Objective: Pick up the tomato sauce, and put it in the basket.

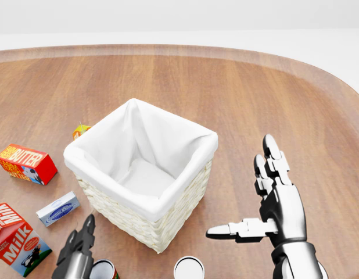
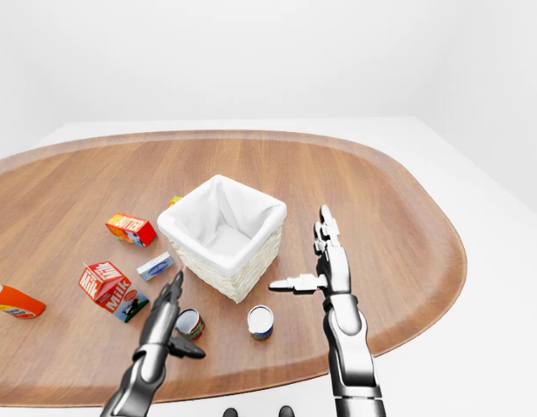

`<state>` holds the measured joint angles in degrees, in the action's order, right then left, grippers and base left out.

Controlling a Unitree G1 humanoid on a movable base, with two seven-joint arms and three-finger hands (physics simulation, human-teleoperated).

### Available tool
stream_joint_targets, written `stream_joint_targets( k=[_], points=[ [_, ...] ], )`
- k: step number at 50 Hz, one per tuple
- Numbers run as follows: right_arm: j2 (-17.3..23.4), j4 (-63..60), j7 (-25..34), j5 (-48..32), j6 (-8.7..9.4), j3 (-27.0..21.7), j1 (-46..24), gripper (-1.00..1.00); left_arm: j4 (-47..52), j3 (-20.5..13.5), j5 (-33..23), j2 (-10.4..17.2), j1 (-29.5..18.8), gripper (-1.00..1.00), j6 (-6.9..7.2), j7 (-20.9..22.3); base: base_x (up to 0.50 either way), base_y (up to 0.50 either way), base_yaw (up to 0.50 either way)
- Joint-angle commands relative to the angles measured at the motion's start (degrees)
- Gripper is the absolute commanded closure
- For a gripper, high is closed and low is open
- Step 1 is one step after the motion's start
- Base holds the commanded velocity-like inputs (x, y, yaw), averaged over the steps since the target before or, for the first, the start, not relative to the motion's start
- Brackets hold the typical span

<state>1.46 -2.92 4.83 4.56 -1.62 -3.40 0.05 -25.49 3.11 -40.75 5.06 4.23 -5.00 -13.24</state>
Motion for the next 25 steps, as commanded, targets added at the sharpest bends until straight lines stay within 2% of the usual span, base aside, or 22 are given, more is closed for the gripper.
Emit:
stream_joint_targets(
  k=[1,25],
  points=[
    [0.05,0.61,-0.01,0.05,-0.24,-0.1,-0.35,-1.0,0.27,-0.37,0.46,0.12,0.24,-1.0,0.0,0.48,0.0,0.0,0.0],
    [0.01,0.0,0.01,0.1,-0.03,-0.04,0.05,-1.0,-1.29,-0.97,0.78,0.5,-0.92,-1.0,0.0,0.23,0.0,0.0,0.0]
  ],
)
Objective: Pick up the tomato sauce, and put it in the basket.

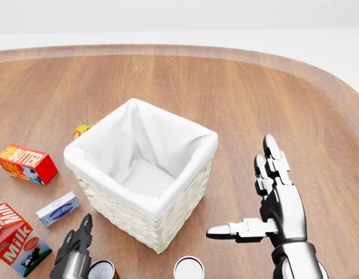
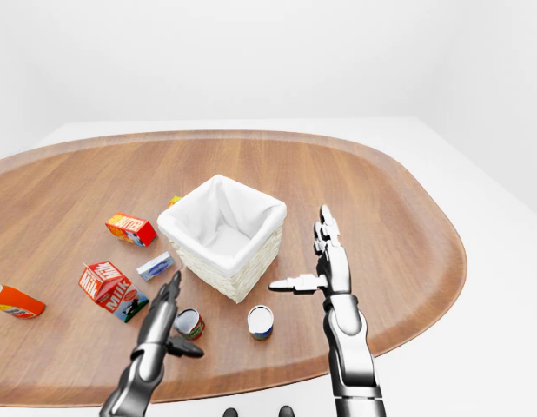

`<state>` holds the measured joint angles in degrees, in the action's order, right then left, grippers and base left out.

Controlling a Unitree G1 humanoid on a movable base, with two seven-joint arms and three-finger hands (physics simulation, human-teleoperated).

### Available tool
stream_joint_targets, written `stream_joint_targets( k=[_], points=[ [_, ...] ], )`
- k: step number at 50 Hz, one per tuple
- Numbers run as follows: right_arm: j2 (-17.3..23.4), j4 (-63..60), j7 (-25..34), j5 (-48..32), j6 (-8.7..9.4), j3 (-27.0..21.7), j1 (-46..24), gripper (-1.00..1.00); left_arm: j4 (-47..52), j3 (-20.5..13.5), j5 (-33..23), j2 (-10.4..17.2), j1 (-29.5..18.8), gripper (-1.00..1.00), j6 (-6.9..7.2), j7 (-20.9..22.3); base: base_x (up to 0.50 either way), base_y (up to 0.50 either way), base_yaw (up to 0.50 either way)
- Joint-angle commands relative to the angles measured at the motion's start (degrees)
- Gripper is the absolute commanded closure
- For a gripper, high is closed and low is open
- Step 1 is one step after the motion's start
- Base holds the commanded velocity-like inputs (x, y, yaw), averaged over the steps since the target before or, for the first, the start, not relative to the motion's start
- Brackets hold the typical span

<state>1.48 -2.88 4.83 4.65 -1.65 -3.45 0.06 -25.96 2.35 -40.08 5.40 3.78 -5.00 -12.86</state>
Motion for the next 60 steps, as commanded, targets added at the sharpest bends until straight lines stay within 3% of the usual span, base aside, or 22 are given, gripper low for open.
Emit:
stream_joint_targets(
  k=[1,18,29,43,60],
  points=[
    [0.0,-0.26,0.0,0.04,0.2,-0.01,0.07,-1.0,-1.35,-0.28,0.14,0.23,-0.78,-1.0,0.0,-0.26,0.0,0.0,0.0],
    [-0.01,0.03,0.08,0.02,-0.07,0.0,0.05,-1.0,-4.59,-0.29,0.4,0.39,-2.54,-1.0,0.0,-0.87,0.0,0.0,0.0],
    [0.02,0.28,0.03,0.02,-0.06,0.01,-0.22,-1.0,-1.58,-0.35,0.55,0.2,-1.22,-1.0,0.0,0.37,0.0,0.0,0.0],
    [0.04,1.27,0.15,0.03,-1.01,-0.03,-0.26,-1.0,-3.57,-0.57,0.9,0.4,-2.31,-1.0,0.0,-0.15,0.0,0.0,0.0],
    [-0.02,0.53,0.04,0.02,-0.33,0.08,-0.15,-1.0,-5.88,-0.75,1.63,0.61,-3.45,-1.0,0.0,-0.24,0.0,0.0,0.0]
  ],
)
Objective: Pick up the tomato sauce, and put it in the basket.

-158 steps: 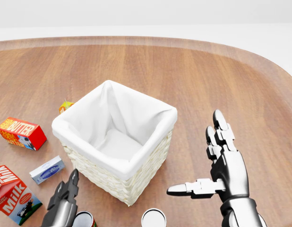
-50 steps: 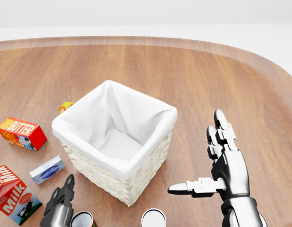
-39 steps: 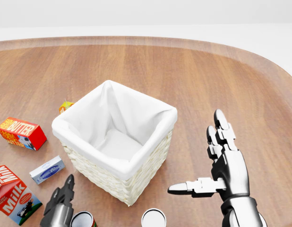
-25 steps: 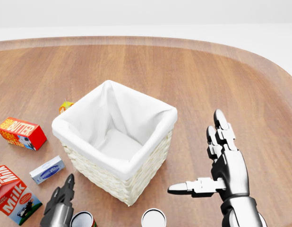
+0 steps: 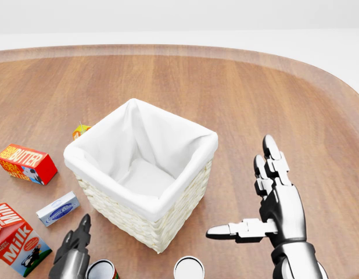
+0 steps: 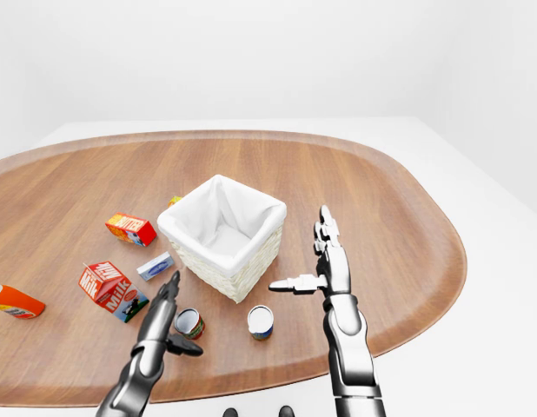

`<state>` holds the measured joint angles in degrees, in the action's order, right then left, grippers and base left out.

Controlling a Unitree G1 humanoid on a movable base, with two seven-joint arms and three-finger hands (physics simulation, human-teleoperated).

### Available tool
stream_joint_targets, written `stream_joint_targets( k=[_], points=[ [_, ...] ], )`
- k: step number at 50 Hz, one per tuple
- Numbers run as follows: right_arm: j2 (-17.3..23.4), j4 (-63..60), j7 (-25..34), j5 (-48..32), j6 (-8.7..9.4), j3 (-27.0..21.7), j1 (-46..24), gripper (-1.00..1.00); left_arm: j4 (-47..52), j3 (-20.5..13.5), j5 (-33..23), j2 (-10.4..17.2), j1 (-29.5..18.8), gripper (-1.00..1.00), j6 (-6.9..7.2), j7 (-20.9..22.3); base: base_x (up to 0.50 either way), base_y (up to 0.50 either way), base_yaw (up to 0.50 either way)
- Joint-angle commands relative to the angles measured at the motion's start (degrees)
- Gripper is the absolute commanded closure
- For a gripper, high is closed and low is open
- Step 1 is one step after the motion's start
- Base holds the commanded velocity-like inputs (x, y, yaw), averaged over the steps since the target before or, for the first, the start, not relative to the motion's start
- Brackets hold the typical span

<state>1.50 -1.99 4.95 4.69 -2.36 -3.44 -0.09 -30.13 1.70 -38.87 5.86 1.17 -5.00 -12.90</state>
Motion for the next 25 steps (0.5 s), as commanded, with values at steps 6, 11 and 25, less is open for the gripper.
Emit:
stream_joint_targets(
  k=[6,11,25],
  points=[
    [-0.03,-0.76,-0.12,0.0,0.75,0.07,0.03,-1.0,-2.84,-0.16,0.73,0.24,-1.35,-1.0,0.0,-0.25,0.0,0.0,0.0],
    [-0.01,-0.44,-0.05,0.09,0.55,-0.03,-0.08,-1.0,-4.3,-0.1,0.85,0.29,-1.99,-1.0,0.0,-0.6,0.0,0.0,0.0],
    [-0.06,-0.48,-0.07,0.0,0.5,0.09,0.04,-1.0,-2.98,0.09,0.87,0.2,-1.29,-0.54,0.0,0.08,0.0,0.0,0.0]
  ],
)
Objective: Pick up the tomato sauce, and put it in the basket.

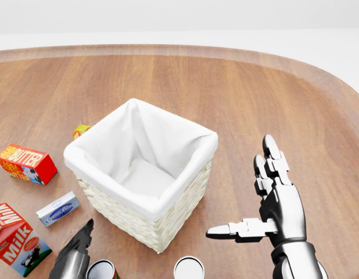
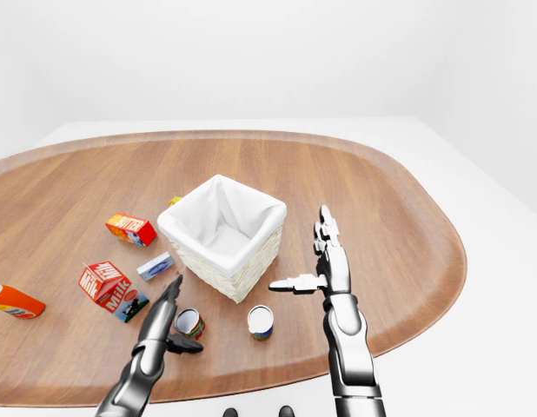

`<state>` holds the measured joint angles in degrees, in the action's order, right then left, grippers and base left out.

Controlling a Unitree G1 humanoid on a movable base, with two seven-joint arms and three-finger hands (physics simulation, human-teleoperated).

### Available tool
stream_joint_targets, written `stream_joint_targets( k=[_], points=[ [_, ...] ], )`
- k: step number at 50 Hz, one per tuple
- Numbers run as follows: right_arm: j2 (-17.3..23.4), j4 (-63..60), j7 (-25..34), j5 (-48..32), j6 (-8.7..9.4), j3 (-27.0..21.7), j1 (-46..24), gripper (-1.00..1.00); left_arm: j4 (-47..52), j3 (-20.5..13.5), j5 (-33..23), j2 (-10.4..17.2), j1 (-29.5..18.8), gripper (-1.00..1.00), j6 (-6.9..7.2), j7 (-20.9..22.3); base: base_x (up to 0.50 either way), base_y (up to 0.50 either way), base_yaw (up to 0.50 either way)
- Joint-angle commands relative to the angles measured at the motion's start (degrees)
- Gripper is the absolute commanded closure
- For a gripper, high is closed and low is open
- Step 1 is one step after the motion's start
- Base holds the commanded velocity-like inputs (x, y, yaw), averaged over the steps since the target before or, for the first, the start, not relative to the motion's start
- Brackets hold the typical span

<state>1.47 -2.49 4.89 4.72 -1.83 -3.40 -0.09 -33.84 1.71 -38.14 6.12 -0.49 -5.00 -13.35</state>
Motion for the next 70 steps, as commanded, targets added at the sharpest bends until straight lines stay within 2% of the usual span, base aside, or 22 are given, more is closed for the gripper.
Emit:
stream_joint_targets(
  k=[1,2,22,46,53,70],
  points=[
    [-0.04,0.18,-0.02,-0.05,-0.15,0.04,-0.01,-1.0,0.87,0.08,0.14,-0.06,0.43,0.1,0.0,0.58,0.0,0.0,0.0],
    [-0.04,0.15,-0.03,-0.04,-0.1,0.04,-0.02,-1.0,1.19,0.06,0.2,-0.08,0.6,1.0,0.0,0.74,0.0,0.0,0.0],
    [0.02,-0.09,0.06,0.13,-0.04,-0.08,0.11,-1.0,2.76,0.06,0.12,-0.23,1.06,1.0,0.0,1.35,0.0,0.0,0.0],
    [0.06,0.08,-0.08,0.15,0.02,-0.17,-0.16,-1.0,20.89,-1.13,1.75,-1.17,5.85,1.0,0.0,9.62,0.0,0.0,0.0],
    [0.12,0.27,-0.13,0.22,0.05,-0.28,-0.4,-1.0,20.88,-1.17,1.79,-1.17,5.79,1.0,0.0,9.66,0.0,0.0,0.0],
    [0.36,0.14,-0.2,0.58,0.35,-0.76,-0.78,-1.0,27.69,-1.8,2.68,-1.81,7.79,1.0,0.0,11.84,0.0,0.0,0.0]
  ],
)
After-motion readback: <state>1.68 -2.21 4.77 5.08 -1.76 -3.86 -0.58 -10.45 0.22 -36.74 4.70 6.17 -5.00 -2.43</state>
